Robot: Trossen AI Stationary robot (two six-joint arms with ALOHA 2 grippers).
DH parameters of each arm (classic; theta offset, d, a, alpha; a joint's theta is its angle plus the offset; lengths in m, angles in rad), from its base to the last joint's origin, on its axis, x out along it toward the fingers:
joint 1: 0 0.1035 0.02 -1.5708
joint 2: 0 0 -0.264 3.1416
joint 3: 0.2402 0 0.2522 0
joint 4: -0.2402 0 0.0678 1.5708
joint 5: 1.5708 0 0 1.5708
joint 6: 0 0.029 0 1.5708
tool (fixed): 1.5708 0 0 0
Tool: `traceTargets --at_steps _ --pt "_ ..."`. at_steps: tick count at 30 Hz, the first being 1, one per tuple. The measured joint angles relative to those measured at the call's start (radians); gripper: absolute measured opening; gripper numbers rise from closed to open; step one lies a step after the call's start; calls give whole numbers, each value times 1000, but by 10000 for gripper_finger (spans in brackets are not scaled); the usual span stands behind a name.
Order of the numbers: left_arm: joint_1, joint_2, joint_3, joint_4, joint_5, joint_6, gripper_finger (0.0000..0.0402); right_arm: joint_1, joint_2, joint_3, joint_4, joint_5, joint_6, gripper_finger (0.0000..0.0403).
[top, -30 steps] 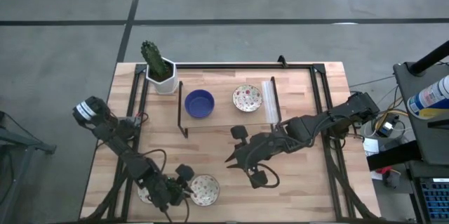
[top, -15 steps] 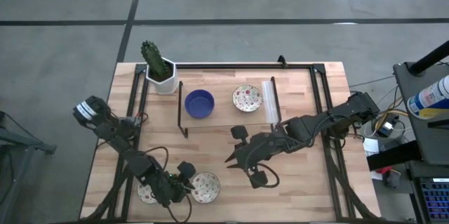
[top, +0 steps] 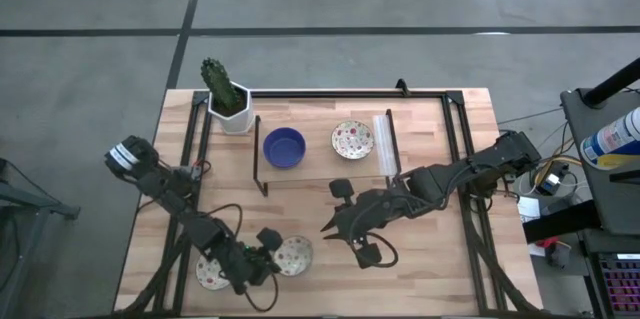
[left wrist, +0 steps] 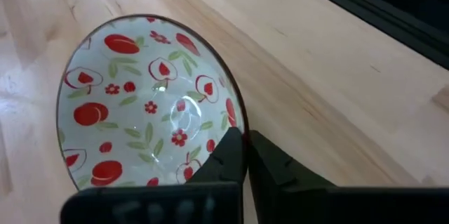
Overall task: Pick & Place Mini bowls
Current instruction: Stack the right white patterned bowl on the white patterned bowl on the shelf
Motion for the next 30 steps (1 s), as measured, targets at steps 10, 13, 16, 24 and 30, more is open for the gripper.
traceTargets --at_steps 10,13,16,24,30 --pt "6 -2 64 -82 9 -15 1 30 3 -31 2 -75 3 68" --pt "5 -2 111 -146 26 -18 1 39 21 -42 12 -75 3 69" --pt "5 -2 161 -212 25 -18 0 39 52 -43 41 -79 1 75" --pt "13 -4 262 -376 16 -35 0 52 160 -43 94 -79 -24 107" --pt "17 -4 346 -515 15 -58 0 70 226 -42 116 -70 -74 151"
